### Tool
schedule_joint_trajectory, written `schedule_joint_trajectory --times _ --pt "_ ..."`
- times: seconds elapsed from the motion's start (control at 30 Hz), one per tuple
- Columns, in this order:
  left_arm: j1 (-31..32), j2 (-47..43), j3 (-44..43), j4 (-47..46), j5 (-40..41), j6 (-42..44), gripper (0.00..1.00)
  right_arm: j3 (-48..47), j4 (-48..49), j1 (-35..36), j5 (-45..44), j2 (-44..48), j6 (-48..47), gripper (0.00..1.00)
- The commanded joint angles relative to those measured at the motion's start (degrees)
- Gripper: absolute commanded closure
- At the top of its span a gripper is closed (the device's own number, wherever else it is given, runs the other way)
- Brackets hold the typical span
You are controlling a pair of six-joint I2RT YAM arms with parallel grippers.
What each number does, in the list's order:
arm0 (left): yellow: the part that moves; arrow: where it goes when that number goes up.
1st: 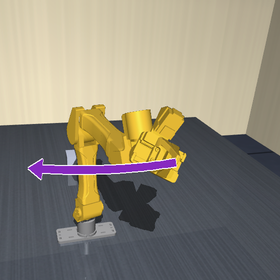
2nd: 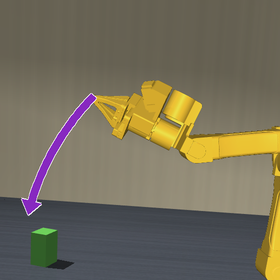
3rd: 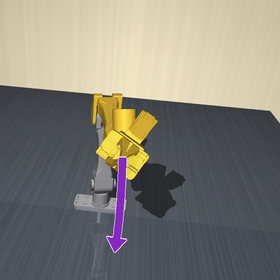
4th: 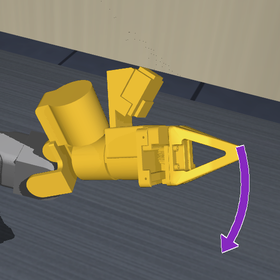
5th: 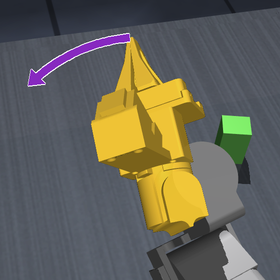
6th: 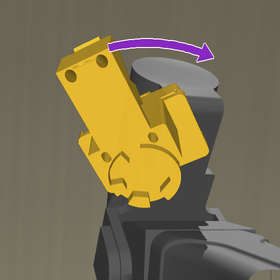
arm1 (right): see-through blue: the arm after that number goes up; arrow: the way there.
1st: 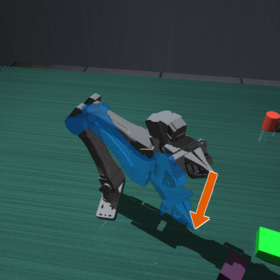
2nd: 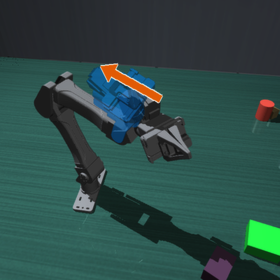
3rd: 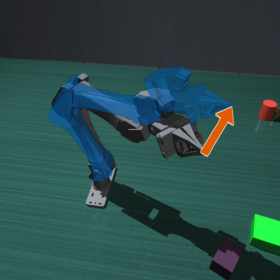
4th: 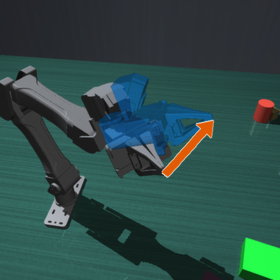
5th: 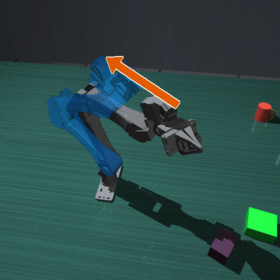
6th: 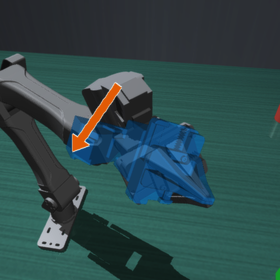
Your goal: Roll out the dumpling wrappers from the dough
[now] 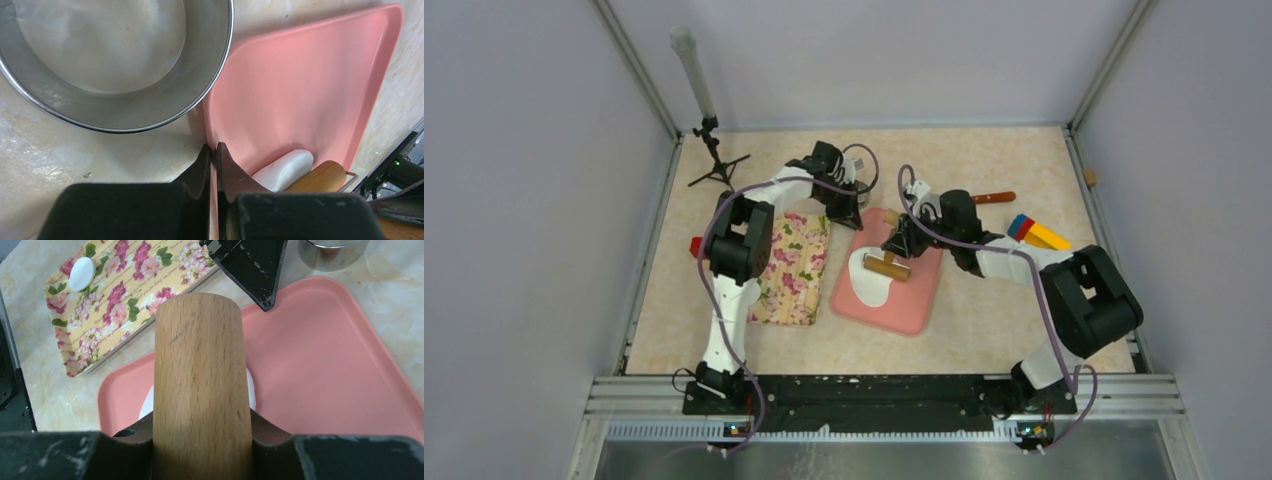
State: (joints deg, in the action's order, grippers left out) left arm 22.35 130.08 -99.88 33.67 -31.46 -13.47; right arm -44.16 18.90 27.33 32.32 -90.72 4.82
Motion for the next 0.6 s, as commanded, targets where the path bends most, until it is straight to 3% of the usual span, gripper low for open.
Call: schedule_joint_trajectory --times 0.0,0.57 --pt "1.5 2.1 -2.0 2.0 -1.6 4.4 1.00 0.4 -1.5 0.2 -5.2 -2.6 -4.1 1.00" --pt "1.6 2.5 -4.1 3.8 -2.2 5.5 1.00 4.8 -3.3 0.2 3.8 -4.1 1.4 1.00"
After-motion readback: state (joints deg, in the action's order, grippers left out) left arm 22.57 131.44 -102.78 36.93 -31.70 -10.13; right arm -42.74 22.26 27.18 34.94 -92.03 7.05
